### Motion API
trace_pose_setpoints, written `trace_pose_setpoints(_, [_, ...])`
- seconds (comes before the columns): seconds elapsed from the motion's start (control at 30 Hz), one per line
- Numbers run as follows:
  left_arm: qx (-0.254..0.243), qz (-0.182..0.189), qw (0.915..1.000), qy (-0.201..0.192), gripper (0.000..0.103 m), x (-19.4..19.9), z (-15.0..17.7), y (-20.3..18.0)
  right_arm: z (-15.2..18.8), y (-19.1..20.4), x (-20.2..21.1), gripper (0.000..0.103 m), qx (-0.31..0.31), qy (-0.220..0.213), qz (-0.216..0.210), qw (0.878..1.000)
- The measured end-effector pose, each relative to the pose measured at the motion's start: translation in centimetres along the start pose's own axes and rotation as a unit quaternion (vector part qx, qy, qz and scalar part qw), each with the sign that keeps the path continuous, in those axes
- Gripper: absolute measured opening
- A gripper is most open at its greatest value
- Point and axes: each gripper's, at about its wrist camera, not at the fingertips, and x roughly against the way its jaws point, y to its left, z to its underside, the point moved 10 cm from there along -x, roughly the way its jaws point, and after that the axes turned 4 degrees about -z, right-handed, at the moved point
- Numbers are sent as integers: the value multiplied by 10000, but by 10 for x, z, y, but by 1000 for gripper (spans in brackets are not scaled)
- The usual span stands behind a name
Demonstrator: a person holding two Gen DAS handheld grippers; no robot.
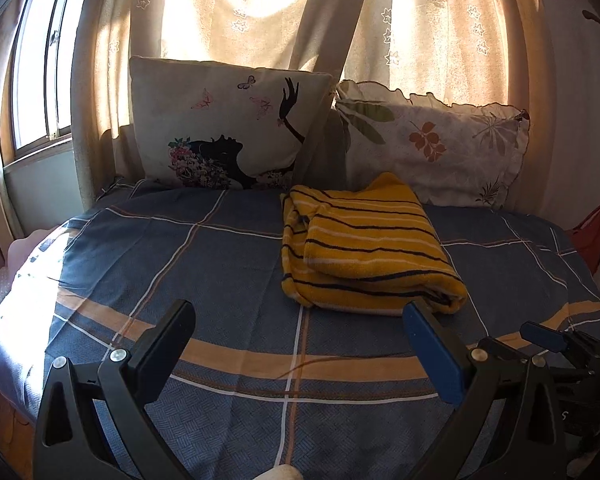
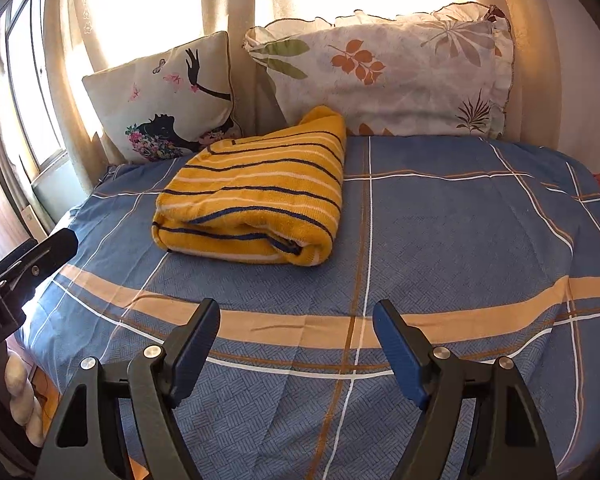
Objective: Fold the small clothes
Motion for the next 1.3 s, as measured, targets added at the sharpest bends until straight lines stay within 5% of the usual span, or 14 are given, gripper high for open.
trace_pose_setpoints(0.57, [116, 100, 9975, 690, 103, -45, 26, -1, 2, -14, -26, 84, -111, 59, 160, 9998])
trace_pose_setpoints(1.3, [267, 66, 9993, 268, 103, -9, 15, 16, 3, 8, -9, 84, 162, -57, 398, 9991])
